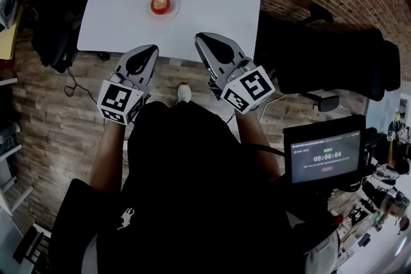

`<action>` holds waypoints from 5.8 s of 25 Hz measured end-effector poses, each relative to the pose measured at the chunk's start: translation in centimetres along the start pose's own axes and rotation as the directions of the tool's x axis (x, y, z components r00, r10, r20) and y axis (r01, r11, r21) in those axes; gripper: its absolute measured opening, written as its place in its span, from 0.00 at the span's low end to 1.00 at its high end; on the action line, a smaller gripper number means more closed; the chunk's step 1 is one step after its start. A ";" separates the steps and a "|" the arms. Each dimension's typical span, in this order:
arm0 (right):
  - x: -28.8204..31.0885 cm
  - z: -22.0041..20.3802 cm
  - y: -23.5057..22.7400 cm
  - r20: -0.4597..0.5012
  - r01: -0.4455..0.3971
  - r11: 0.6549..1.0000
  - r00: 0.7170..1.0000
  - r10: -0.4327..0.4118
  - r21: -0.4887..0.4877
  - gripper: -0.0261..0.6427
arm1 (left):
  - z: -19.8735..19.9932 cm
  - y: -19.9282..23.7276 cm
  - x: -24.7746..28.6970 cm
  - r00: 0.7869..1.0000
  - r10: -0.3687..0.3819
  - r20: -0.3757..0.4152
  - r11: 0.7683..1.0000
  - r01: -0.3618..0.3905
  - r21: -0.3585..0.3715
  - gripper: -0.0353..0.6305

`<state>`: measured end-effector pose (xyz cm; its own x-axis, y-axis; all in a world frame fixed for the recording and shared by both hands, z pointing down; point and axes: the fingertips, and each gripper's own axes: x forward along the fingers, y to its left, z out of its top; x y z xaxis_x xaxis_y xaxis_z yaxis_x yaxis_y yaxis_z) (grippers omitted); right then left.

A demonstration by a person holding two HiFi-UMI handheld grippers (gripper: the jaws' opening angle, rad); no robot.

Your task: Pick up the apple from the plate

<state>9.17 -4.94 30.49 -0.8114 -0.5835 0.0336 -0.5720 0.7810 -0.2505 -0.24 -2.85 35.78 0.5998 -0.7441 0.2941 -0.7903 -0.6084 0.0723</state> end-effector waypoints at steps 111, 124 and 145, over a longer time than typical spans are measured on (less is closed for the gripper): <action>16.4 -13.3 -7.6 -0.309 0.267 0.963 0.919 -0.244 0.032 0.05 | -11.7 16.1 13.6 0.930 -0.287 -0.228 0.953 0.302 0.035 0.07; 15.8 -14.1 -7.8 -0.326 0.280 0.959 0.912 -0.251 0.044 0.05 | -13.1 16.8 14.3 0.935 -0.242 -0.258 0.959 0.271 0.081 0.31; 16.0 -14.9 -8.1 -0.335 0.280 0.959 0.909 -0.250 0.047 0.05 | -16.5 17.4 16.0 0.926 -0.200 -0.320 0.951 0.262 0.164 0.61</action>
<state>-0.95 -17.30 47.52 -0.6347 -0.6506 0.4169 -0.7704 0.5748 -0.2760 -6.47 -20.79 57.51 0.6736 -0.4791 0.5628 -0.5736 -0.8190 -0.0107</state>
